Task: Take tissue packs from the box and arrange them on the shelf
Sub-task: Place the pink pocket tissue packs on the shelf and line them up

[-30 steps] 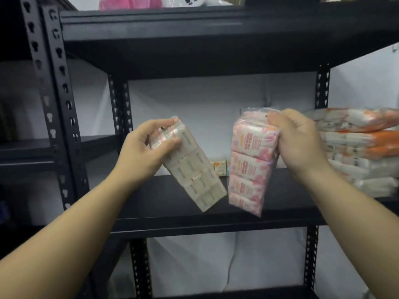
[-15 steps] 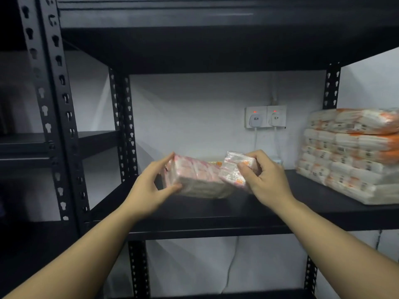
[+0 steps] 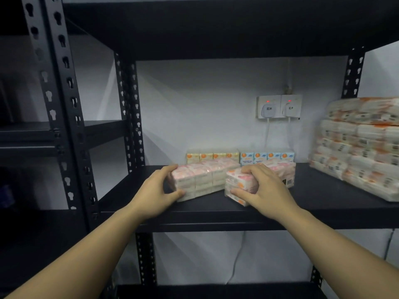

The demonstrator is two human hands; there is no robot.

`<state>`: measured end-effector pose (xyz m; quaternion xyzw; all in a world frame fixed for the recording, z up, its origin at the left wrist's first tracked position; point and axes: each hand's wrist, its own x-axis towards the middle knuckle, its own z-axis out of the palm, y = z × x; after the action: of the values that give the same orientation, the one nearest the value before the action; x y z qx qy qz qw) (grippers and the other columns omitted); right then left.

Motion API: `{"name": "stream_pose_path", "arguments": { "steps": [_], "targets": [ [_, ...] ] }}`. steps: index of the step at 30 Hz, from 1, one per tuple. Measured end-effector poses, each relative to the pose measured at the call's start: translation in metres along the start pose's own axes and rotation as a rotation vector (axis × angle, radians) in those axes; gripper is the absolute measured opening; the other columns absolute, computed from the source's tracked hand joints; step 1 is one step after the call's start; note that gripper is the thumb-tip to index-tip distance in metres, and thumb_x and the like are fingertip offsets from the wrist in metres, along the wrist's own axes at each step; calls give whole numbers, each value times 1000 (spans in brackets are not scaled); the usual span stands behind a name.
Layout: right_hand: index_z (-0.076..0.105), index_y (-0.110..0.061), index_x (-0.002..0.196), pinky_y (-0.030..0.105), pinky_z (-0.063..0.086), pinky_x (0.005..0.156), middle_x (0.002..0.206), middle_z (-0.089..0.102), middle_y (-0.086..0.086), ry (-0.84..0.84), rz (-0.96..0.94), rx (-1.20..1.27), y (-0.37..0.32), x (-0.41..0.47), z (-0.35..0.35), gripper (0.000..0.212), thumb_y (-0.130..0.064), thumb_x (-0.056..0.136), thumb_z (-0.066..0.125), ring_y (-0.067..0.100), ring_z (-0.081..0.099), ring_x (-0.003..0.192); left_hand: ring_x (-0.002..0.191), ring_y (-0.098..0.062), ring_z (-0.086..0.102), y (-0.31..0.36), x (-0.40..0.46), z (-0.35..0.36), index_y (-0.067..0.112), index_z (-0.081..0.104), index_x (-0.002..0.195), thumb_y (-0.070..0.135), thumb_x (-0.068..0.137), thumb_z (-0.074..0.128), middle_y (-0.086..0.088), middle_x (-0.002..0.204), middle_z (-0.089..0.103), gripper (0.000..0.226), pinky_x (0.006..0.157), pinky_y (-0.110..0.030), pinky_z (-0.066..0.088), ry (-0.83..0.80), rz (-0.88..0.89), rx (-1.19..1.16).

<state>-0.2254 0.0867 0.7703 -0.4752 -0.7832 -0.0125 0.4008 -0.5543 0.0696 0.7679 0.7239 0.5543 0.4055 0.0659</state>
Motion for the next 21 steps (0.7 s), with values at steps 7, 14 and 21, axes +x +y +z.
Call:
{"name": "stream_pose_path", "arguments": {
  "steps": [7,14,21],
  "targets": [
    [61,-34,134,30,34,109,133,56,-21,-38,-21,5,4,6,-17,72,-81,80,51,5,44,130,154,-20,25,26,7,4,34,40,156,61,88,70,0,167,26,80,124,-43,27,64,129,301],
    [62,-29,141,44,32,119,149,56,-5,38,183,-83,61,24,-41,54,-61,103,40,20,42,143,125,-14,53,99,23,40,29,63,136,65,93,58,7,130,63,57,104,-37,47,3,386,401],
    [59,-34,142,49,34,118,151,54,-9,-22,196,-114,86,8,-52,52,-61,100,43,16,41,142,117,-20,59,131,41,71,27,59,142,80,86,53,2,130,63,77,98,-39,51,-125,239,411]
  ]
}}
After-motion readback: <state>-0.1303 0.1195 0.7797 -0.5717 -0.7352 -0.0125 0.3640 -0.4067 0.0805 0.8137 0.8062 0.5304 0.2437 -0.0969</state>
